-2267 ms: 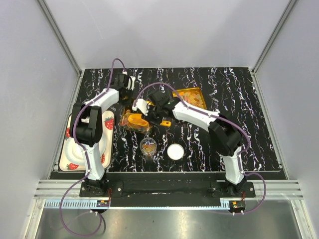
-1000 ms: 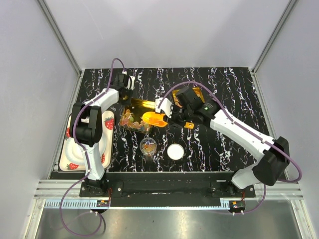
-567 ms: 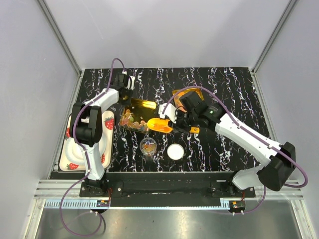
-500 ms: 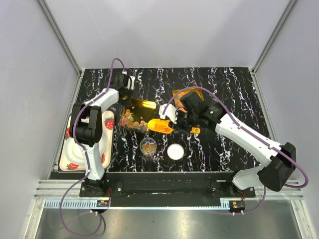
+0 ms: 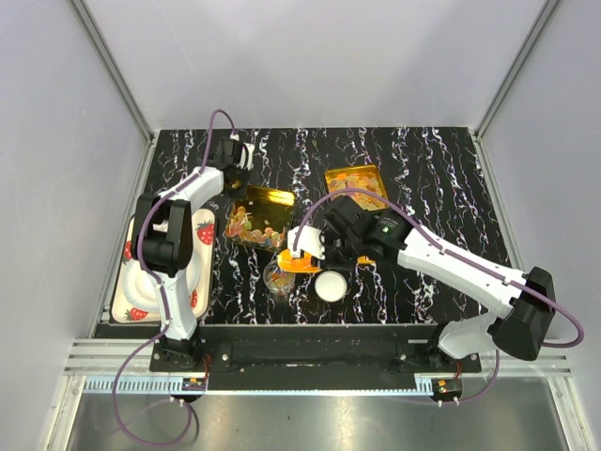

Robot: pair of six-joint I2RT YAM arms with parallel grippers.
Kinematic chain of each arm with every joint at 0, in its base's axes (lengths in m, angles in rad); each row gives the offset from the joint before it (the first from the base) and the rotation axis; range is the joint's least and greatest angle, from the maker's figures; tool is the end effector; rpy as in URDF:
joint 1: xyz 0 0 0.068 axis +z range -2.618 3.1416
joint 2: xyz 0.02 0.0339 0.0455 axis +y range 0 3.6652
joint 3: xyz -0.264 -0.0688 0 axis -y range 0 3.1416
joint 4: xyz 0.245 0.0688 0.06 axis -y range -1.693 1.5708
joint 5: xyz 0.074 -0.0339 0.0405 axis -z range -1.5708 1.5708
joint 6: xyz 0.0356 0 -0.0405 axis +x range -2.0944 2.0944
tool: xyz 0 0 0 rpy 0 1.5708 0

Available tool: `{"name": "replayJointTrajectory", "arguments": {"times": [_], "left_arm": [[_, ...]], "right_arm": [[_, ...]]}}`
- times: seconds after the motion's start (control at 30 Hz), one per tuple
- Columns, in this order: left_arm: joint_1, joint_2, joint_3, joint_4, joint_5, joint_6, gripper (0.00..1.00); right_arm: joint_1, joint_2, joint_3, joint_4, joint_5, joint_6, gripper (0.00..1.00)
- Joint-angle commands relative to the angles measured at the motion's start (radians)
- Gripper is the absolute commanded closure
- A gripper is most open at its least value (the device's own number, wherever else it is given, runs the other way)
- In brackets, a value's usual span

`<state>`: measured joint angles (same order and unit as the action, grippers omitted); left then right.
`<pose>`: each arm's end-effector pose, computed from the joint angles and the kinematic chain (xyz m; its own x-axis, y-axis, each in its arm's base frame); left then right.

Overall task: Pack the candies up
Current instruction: Place the fake candies in the packing bottle.

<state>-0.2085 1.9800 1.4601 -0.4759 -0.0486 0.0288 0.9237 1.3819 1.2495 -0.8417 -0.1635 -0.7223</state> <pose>0.4182 -0.0867 0.1941 -0.8155 0.2019 -0.5424 0.2045 0.9772 0.0564 0.1657 0.2289 0.3097 0.1827 -0.8402 -0.5106 -0.9617 -0.0448 -0.2705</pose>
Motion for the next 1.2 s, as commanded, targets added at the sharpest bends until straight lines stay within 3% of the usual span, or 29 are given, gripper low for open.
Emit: {"name": "replayJointTrajectory", "arguments": {"times": [0.0, 0.53, 1.17], "left_arm": [[0.006, -0.001, 0.042, 0.048, -0.008, 0.013, 1.00], [0.006, -0.004, 0.040, 0.048, -0.011, 0.014, 1.00], [0.006, -0.001, 0.040, 0.046, -0.011, 0.014, 1.00]], "right_arm": [[0.044, 0.003, 0.014, -0.017, 0.097, -0.038, 1.00], [0.171, 0.129, 0.099, -0.080, 0.288, -0.104, 1.00], [0.219, 0.198, 0.136, -0.073, 0.450, -0.180, 1.00]]}}
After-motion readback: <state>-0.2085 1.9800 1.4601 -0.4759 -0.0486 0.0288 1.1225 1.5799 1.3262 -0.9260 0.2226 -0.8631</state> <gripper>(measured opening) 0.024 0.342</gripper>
